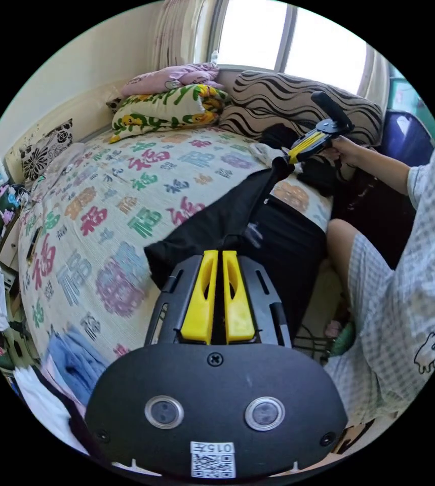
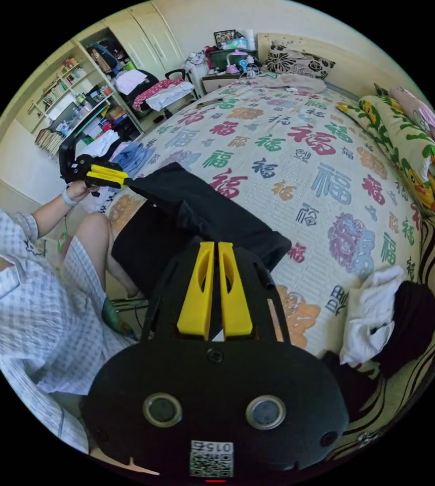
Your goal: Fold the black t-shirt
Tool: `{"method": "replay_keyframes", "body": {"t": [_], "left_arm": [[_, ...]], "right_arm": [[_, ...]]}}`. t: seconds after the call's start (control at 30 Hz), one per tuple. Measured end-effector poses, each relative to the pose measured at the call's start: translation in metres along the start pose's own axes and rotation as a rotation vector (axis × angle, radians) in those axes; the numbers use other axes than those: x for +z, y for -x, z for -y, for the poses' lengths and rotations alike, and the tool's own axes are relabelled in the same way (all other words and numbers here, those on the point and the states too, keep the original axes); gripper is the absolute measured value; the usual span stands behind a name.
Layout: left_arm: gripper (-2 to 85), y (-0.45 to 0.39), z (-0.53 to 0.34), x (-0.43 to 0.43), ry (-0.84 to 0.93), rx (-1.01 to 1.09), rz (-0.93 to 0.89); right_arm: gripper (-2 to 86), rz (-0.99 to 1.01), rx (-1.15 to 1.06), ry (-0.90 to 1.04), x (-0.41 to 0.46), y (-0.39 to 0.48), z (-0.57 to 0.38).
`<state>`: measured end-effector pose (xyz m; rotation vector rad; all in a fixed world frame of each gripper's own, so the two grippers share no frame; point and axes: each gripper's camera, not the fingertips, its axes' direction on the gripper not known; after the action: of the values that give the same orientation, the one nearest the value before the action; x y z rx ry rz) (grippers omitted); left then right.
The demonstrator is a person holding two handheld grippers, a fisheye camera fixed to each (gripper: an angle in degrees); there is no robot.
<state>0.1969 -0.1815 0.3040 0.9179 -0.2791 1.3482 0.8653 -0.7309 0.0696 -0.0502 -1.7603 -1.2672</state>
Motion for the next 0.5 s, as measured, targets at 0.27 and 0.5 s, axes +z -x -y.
{"method": "replay_keyframes", "body": {"t": [0.27,0.5], "left_arm": [[0.8,-0.161,-0.096,0.029,0.233,0.072,-0.069],[1.1,-0.204,-0.107,0.057,0.36,0.131,0.005]], "right_arm": [[-0.7,0.03,0.076,0.159,0.055,0.071,-0.172],[-0.4,-0.096,0.032,0.167,0.072,0.087,-0.217]]}}
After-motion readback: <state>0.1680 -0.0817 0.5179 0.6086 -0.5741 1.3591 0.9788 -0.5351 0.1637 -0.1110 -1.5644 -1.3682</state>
